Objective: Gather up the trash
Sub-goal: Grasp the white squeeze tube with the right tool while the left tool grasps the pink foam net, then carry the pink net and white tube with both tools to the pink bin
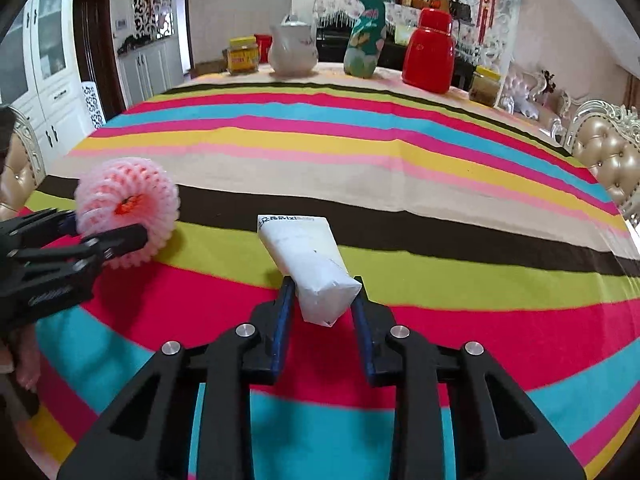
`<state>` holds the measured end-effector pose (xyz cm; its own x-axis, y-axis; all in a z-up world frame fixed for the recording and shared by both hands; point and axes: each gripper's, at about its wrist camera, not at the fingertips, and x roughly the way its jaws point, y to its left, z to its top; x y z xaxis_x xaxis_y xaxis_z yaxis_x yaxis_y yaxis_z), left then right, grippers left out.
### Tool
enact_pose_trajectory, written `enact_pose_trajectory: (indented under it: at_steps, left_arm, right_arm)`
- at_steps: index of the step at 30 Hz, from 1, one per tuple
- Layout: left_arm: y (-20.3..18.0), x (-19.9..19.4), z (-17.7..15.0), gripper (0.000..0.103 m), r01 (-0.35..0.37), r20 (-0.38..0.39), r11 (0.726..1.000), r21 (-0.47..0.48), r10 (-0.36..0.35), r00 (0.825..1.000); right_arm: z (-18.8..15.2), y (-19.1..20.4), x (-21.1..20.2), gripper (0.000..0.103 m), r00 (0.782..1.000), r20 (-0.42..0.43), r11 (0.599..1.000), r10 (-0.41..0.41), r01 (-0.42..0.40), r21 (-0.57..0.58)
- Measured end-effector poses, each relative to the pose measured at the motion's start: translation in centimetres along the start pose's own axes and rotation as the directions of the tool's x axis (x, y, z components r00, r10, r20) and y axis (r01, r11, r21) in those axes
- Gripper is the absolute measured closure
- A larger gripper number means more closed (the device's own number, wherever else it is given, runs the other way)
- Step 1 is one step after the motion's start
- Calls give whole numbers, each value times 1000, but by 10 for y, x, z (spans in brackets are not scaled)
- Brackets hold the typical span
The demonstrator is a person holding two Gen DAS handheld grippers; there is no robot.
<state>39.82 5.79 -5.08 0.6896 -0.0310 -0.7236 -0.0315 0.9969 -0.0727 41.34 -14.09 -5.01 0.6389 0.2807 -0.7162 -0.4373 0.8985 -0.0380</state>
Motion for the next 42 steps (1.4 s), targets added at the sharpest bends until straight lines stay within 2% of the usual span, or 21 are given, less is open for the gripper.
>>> enact_pose_trajectory:
  at_steps: [11,17,30,35,42]
  left_arm:
    - [-12,-17,-2,55,1,65,999,33,-3,998]
    - [-16,-29,-1,55,13,104,999,44,-18,994]
    - [-34,-47,-2,55,16,152,994,112,-33,988]
    - [-52,-74,-22,55,50,113,987,151,-68,991]
    - [-63,-123,-68,55,95,127,981,171,-117,985]
  right_arm:
    - [-36,1,-56,76,997,63,997,-35,30,75]
    - [-53,3,-81,76,987,100,988,-130,120,95]
    - [-76,-1,-125,76,983,106,980,-151,136,142]
    - [-91,1,-150,76,981,114,981,-155,139,135]
    - [-124,-6,-185,76,976,134,972,-173,147,182]
